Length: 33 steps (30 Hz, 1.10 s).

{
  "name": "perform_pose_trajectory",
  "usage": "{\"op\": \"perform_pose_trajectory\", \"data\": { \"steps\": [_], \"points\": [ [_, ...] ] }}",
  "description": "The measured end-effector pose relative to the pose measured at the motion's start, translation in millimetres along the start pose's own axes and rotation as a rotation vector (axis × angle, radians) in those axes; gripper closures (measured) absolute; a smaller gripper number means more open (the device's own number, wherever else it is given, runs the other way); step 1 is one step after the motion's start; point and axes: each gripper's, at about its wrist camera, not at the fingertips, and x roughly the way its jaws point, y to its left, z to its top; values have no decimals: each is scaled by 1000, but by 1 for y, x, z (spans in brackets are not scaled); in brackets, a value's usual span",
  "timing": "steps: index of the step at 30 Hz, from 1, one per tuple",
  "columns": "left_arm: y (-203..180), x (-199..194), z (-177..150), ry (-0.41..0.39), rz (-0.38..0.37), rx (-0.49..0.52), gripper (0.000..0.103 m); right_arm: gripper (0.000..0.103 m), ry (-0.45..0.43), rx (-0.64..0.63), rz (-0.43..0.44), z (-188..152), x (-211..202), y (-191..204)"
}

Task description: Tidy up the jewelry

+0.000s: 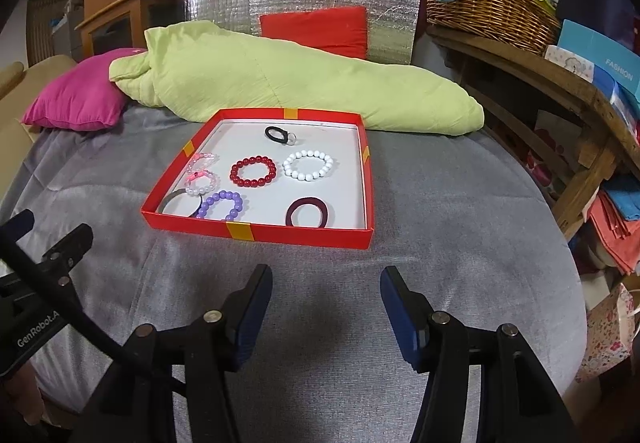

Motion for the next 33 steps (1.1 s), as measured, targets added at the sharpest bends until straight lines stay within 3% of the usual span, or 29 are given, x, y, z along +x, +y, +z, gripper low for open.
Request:
{"op": "perform_pose_trajectory", "data": {
  "steps": [33],
  "points": [
    [7,-3,-2,-2,-6,2,17,42,5,7,12,-1,3,6]
  ]
}}
